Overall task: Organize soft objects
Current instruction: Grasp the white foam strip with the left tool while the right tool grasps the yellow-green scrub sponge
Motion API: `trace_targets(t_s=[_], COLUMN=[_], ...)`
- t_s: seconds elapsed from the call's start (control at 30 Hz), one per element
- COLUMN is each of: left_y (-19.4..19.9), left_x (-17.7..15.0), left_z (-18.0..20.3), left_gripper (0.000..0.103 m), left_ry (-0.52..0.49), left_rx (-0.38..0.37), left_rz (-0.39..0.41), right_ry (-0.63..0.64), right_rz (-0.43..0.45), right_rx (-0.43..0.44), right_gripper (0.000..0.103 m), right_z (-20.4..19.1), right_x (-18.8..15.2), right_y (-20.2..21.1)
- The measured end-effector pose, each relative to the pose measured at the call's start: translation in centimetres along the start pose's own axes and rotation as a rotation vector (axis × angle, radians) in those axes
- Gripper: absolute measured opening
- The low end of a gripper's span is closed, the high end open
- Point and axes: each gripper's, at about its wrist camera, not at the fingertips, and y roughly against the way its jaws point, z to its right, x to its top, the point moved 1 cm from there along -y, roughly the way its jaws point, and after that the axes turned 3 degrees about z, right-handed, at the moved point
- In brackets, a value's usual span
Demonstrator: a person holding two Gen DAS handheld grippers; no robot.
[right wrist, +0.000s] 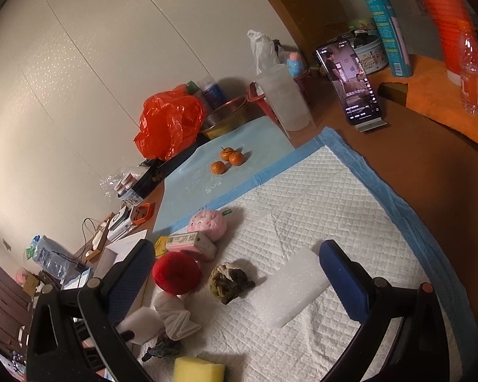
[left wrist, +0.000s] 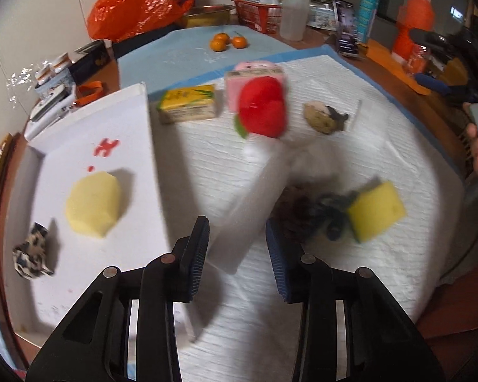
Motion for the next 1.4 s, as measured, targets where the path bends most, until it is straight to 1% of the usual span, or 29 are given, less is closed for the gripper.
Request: trace_targets(t_s=[0.07,0.13,0.2,0.3,0.37,0.43,0.47,0.5,0.57,0.63,0.7,0.8,0.87,0.9,0.93,0.97,1.0,1.03,1.07,1.1,1.13,1.17,1.2,1.27,1.3,1.33,1.4], left_y=[0.0,-0.3,-1.0,-2.5,-3.1,-3.4,-3.4,-3.3,-3.1,-2.9,-2.6,-2.1,-1.6,-1.2,-0.8,-0.4,0.0,0.4,0.8,1.2,1.6,2.1,2.7,3.8,4.7,5.5,7.5], left_x=[0.0,0.3,0.7,0.7,0.7,0.6,0.6,0.5,0.4,0.3,0.1,0.0,0.1,0.1,0.2,0.2,0.2,0.3,0.3,0.4,0.5,0.6,0.8,1.4,1.9,2.4,3.9], left_z=[0.7,0.9,0.7,0.6,0.7,0.8,0.8,0.9,1.0,0.9,0.7,0.4,0.4,0.4,0.3,0.3,0.4,0.3,0.3,0.2,0.2,0.1,-0.1,-0.2,-0.3,-0.4,-0.4], left_gripper=[0.037,0.037,0.038,0.039,0.039,0.038,0.037,0.034,0.032,0.03,0.029,0.029,0.029,0.024,0.023,0.023,0.023,0.023,0.023,0.023,0.023,0.023,0.023,0.023,0.023,0.023,0.023], left_ry=[0.007,-0.003,-0.018,-0.043,-0.052,-0.039,-0.034,-0.037,-0.029,-0.008,0.023,0.071,0.089,0.099,0.108,0.118,0.127,0.135,0.145,0.154,0.165,0.177,0.187,0.207,0.218,0.224,0.23], left_rx=[0.021,0.06,0.098,0.108,0.105,0.082,0.073,0.076,0.065,0.057,0.047,0.029,0.021,0.016,0.009,0.002,-0.004,-0.009,-0.012,-0.015,-0.02,-0.025,-0.028,-0.035,-0.04,-0.045,-0.048], left_rz=[0.003,0.016,0.001,-0.05,-0.07,-0.079,-0.081,-0.077,-0.073,-0.067,-0.059,-0.043,-0.031,-0.02,-0.012,-0.002,0.009,0.019,0.03,0.04,0.051,0.065,0.082,0.116,0.142,0.165,0.228], right_ry=[0.005,0.011,0.017,0.029,0.065,0.154,0.222,0.311,0.466,0.652,0.791,0.901,0.963,0.991,1.028,1.057,1.076,1.093,1.106,1.092,1.072,1.07,1.069,1.003,0.971,0.934,0.873], right_rz=[-0.004,-0.008,-0.01,-0.016,-0.032,-0.09,-0.133,-0.168,-0.218,-0.28,-0.328,-0.372,-0.398,-0.404,-0.409,-0.416,-0.429,-0.452,-0.477,-0.483,-0.504,-0.506,-0.493,-0.449,-0.416,-0.355,-0.265], right_rx=[0.007,0.01,0.005,0.014,0.035,0.078,0.102,0.124,0.153,0.187,0.225,0.227,0.201,0.19,0.18,0.176,0.175,0.176,0.173,0.193,0.201,0.202,0.206,0.229,0.238,0.241,0.253], right_gripper=[0.103,0.103,0.103,0.103,0.103,0.103,0.103,0.103,0.103,0.103,0.103,0.103,0.103,0.103,0.098,0.088,0.081,0.066,0.055,0.048,0.046,0.045,0.045,0.045,0.045,0.045,0.045], right_z=[-0.2,-0.4,-0.5,-0.7,-1.1,-1.9,-2.5,-3.3,-4.5,-5.9,-7.1,-8.2,-8.8,-9.0,-9.1,-9.1,-8.9,-8.7,-8.3,-8.1,-7.9,-7.8,-7.8,-8.1,-8.4,-9.0,-10.1], right_x=[-0.1,-0.2,-0.3,-0.3,-0.4,-0.9,-1.5,-2.4,-4.5,-7.3,-9.9,-12.3,-13.7,-14.2,-14.8,-15.3,-15.7,-16.0,-16.3,-16.1,-15.8,-15.5,-15.1,-13.1,-11.9,-10.2,-7.5], right_y=[-0.1,-0.2,-0.3,-0.2,-0.3,-0.9,-1.3,-1.6,-1.8,-2.0,-2.2,-3.3,-4.6,-5.0,-5.2,-5.2,-5.1,-5.0,-4.9,-4.7,-4.5,-4.1,-3.6,-2.4,-1.8,-1.0,0.0])
